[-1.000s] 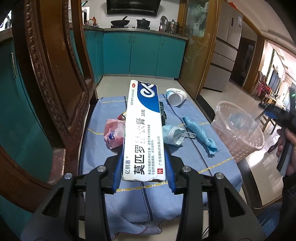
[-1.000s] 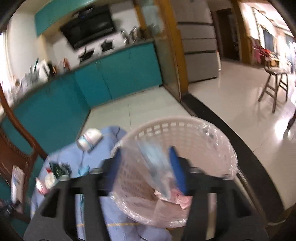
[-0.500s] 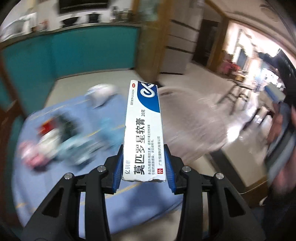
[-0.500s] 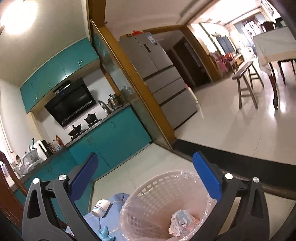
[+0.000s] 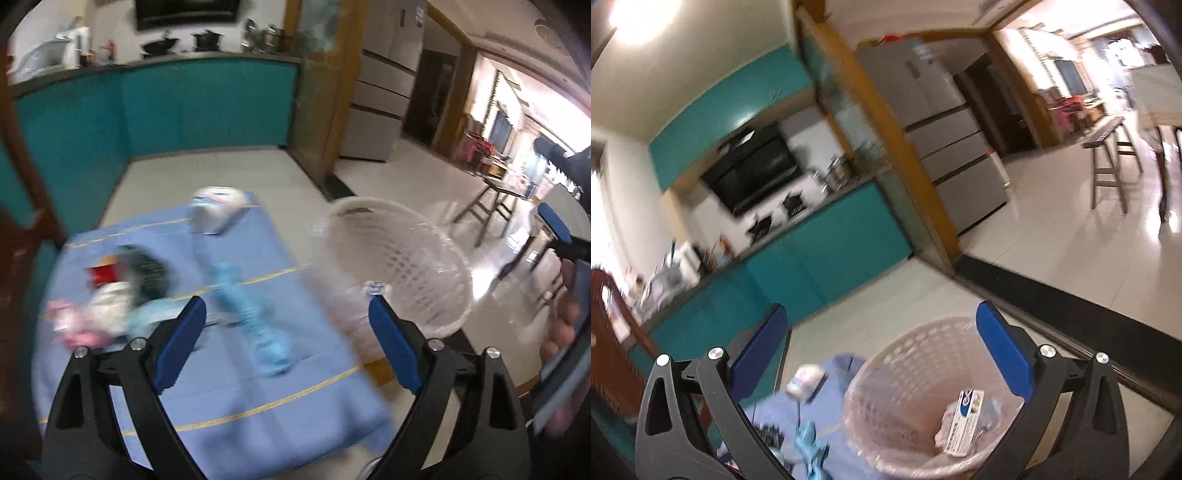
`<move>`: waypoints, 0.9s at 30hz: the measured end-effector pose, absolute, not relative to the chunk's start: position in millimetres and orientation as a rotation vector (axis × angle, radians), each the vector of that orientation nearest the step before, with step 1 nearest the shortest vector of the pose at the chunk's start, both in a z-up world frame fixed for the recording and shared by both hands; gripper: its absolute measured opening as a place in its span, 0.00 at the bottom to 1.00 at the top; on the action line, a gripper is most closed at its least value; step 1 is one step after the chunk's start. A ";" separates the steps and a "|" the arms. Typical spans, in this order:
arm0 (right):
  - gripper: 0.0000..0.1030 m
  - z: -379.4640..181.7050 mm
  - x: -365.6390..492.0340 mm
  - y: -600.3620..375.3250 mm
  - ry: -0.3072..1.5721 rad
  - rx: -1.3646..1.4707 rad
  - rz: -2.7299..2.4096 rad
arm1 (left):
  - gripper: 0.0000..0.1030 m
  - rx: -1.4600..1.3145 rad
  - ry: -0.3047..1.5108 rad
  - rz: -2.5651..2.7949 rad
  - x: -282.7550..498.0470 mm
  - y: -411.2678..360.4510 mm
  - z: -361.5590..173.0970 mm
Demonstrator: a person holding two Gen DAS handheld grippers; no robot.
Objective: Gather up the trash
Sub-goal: 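Carry the ointment box into the basket and open the left tool, then bring both tools back over the table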
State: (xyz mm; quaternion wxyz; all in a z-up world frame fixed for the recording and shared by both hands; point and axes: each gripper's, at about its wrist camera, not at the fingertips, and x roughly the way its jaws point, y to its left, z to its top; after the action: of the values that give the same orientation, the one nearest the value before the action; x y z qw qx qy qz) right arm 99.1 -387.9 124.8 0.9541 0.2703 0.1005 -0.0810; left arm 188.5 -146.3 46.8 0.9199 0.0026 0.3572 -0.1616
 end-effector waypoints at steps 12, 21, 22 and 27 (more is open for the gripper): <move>0.97 93.2 133.2 -212.1 0.589 0.104 0.219 | 0.91 -0.089 0.689 -0.099 133.9 2.6 39.6; 0.97 81.3 139.0 -192.7 0.629 0.084 0.250 | 0.91 -0.096 0.724 -0.134 139.0 4.1 26.2; 0.97 79.0 140.5 -192.5 0.632 0.085 0.252 | 0.91 -0.097 0.722 -0.138 138.2 3.8 27.5; 0.97 76.3 140.3 -188.9 0.636 0.067 0.253 | 0.91 -0.095 0.706 -0.138 137.0 4.2 30.7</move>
State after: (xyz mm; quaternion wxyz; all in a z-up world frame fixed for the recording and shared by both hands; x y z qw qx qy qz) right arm 140.3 -188.9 76.3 0.9415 0.0329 0.3117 0.1242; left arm 137.0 4.2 30.7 0.9349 -0.0463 0.3454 -0.0676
